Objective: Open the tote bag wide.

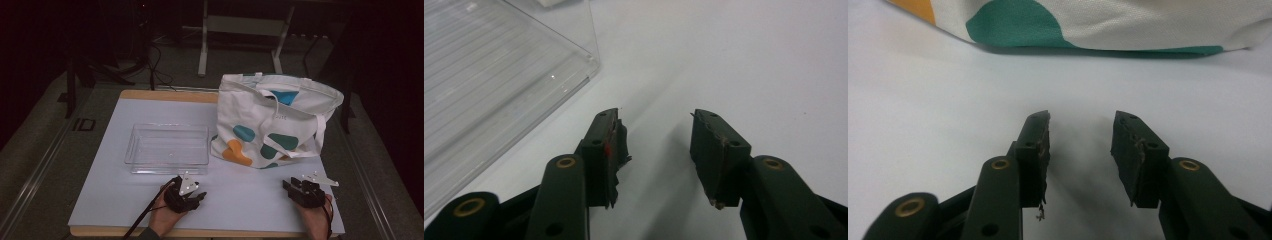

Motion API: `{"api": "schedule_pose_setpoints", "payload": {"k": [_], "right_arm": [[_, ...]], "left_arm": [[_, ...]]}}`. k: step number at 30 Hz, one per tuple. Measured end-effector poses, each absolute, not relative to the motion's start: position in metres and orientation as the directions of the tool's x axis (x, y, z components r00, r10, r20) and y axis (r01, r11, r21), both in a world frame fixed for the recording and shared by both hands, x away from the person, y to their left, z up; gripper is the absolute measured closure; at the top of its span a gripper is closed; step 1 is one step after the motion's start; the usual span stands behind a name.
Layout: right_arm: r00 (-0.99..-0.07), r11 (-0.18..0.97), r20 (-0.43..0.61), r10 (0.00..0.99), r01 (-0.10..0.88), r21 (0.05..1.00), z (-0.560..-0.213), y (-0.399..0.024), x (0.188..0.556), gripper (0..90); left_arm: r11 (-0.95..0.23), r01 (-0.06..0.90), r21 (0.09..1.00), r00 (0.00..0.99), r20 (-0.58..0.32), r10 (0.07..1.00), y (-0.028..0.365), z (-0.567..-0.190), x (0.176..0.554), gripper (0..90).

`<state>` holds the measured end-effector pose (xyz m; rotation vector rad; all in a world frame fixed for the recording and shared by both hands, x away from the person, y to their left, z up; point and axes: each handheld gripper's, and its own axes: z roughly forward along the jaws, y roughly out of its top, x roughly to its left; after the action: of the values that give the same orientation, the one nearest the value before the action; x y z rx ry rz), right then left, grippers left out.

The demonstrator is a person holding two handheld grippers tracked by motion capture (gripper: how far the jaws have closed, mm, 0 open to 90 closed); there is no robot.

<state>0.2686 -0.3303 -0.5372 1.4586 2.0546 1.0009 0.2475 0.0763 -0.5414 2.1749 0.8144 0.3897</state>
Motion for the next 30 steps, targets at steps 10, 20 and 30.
{"api": "schedule_pose_setpoints", "payload": {"k": [10, 20, 30], "right_arm": [[-0.37, 0.18, 0.08, 0.925, 0.616, 0.767, -0.536, -0.329, 0.268, 61.9], [-0.348, 0.158, 0.082, 0.934, 0.607, 0.778, -0.526, -0.336, 0.266, 68.2], [-0.305, 0.11, 0.093, 0.948, 0.586, 0.803, -0.5, -0.357, 0.272, 68.8]], "left_arm": [[-0.509, 0.417, 0.753, 0.761, 0.016, 0.648, 0.076, -0.541, 0.247, 59.2], [-0.526, 0.395, 0.753, 0.799, 0.002, 0.601, 0.074, -0.532, 0.242, 62.1], [-0.548, 0.332, 0.768, 0.829, 0.039, 0.558, 0.078, -0.488, 0.232, 61.4]]}}
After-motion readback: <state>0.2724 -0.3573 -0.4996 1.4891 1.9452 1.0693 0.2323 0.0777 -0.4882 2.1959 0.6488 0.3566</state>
